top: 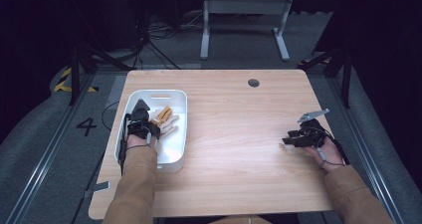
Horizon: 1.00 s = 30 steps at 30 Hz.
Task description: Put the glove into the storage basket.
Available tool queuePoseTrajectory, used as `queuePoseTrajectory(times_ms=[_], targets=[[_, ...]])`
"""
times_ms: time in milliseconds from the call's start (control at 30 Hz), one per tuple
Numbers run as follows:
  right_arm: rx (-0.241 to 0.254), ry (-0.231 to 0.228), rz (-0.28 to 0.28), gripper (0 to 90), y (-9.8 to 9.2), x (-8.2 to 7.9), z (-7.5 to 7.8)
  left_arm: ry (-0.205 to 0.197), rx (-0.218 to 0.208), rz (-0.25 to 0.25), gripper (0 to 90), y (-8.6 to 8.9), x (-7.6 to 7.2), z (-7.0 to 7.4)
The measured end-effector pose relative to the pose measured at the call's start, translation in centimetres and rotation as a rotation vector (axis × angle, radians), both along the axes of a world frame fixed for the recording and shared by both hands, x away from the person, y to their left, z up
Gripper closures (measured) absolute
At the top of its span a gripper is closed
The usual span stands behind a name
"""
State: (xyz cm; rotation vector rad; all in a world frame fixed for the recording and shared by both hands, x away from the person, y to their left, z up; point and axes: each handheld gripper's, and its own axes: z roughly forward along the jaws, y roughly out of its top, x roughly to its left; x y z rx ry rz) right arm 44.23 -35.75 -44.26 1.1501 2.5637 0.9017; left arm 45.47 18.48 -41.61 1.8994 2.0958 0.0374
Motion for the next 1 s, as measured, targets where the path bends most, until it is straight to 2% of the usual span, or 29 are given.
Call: queuePoseTrajectory(times_ms=[100, 267, 300, 333, 400, 500, 700, 833, 967, 1000], targets=[[0.002, -0.001, -0.003, 53.3, -0.1, 0.0, 0.0, 0.009, -0.009, 0.001, 59.7, 0.0, 0.1, -0.1], [0.002, -0.003, -0.005, 53.4, -0.1, 0.0, 0.0, 0.014, -0.03, -0.029, 44.7, -0.3, 0.1, -0.1], [0.001, 0.0, -0.005, 53.4, -0.1, 0.0, 0.0, 0.024, -0.052, -0.034, 41.8, -0.3, 0.1, 0.0], [0.0, 0.002, -0.005, 53.4, -0.1, 0.0, 0.0, 0.029, -0.057, -0.039, 39.1, -0.3, 0.1, 0.0], [-0.001, 0.002, -0.005, 53.4, -0.1, 0.0, 0.0, 0.025, -0.061, -0.04, 36.5, -0.4, 0.1, 0.1], [-0.002, -0.002, -0.005, 53.4, -0.1, 0.0, 0.0, 0.044, -0.075, -0.069, 30.4, -0.6, 0.1, 0.1], [-0.002, -0.001, -0.006, 53.4, -0.1, 0.0, -0.1, 0.039, -0.109, -0.099, 20.1, -1.1, -0.2, 0.5], [-0.002, -0.003, -0.006, 53.3, -0.1, 0.0, 0.0, 0.042, -0.094, -0.108, 19.2, -1.3, -0.3, 0.6], [0.003, -0.01, -0.008, 53.1, -0.1, 0.0, 0.0, 0.081, -0.078, -0.12, 19.5, -1.4, -0.3, 0.1], [0.003, -0.009, -0.007, 53.0, -0.1, 0.0, 0.0, 0.08, -0.071, -0.121, 19.1, -1.4, -0.3, 0.2]])
